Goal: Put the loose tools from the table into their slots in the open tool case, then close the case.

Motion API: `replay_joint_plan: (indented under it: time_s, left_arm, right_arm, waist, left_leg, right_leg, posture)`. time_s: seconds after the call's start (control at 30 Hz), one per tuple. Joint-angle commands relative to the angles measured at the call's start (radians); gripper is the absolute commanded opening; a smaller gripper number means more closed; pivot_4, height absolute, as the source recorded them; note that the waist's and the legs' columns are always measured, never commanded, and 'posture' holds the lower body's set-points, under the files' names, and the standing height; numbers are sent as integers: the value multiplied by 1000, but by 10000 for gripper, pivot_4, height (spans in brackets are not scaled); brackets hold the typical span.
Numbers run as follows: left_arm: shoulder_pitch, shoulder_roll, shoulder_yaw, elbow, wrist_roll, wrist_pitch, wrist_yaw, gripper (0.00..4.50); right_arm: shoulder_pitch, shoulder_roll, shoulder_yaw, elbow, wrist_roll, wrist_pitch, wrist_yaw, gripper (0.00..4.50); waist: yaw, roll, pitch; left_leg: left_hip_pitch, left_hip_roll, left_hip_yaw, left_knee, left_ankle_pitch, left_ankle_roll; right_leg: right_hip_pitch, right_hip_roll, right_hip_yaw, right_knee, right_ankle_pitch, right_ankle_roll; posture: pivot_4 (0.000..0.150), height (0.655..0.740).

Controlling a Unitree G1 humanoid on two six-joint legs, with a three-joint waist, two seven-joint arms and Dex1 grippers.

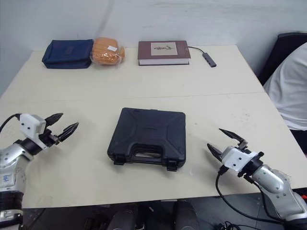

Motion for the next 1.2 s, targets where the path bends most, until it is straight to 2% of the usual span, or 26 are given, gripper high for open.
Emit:
replay_joint_plan:
  time_s: [0.03, 0.13, 0.33, 0.6, 0.73, 1.0, 1.2]
  left_arm:
    - [-96, -38, -70, -58, -32, 79, -37, 35483]
    - [-168, -52, -107, -21, -9, 108, -48, 27829]
    - [-395, -86, -218, 198, 74, 139, -78, 750]
    - [-718, -169, -307, 616, 194, 46, -133, 249]
    - [-808, -219, -328, 772, 238, -7, -160, 249]
    - [-894, -274, -328, 921, 289, -44, -191, 249]
    - [-899, -277, -322, 944, 296, -66, -353, 249]
  right_arm:
    - [104, -15, -1, -201, 215, 178, 157, 36260]
    - [157, -29, 13, -287, 266, 251, 259, 28625]
    - [177, -11, 34, -376, 267, 407, 327, 0]
    - [142, 18, 97, -377, 212, 479, 399, 0]
    - [115, 55, 104, -377, 192, 502, 395, 0]
    - [84, 94, 105, -372, 169, 530, 401, 0]
    - [56, 145, 99, -347, 138, 540, 365, 0]
  waist:
    - [3, 0, 0]
    - [7, -1, 0]
    - [16, -2, -1]
    - [29, -8, 1]
    - [29, -8, 1]
    - [25, -12, 3]
    - [22, -13, 3]
  left_leg:
    - [0, 0, 0, 0, 0, 0]
    - [-2, 0, 0, 1, 1, 1]
    - [-1, 0, 1, 2, 0, 2]
    - [-2, -2, 4, 3, 1, 4]
    - [-3, -3, 4, 4, 1, 6]
    - [-3, -2, 5, 4, 1, 6]
    - [-3, -2, 5, 4, 1, 6]
  right_leg:
    - [0, 1, 0, 0, 0, 0]
    - [0, 1, -1, 0, 0, 0]
    - [-1, 3, -4, 0, 0, 0]
    - [-3, 5, -7, 0, 1, 1]
    - [-3, 5, -7, 0, 1, 2]
    - [-3, 6, -7, 0, 1, 2]
    - [-3, 5, -6, 0, 1, 3]
  posture:
    - [1500, 7400]
    - [1500, 7400]
    - [1500, 7400]
    - [1500, 7400]
    - [1500, 7400]
    - [1500, 7400]
    - [1500, 7400]
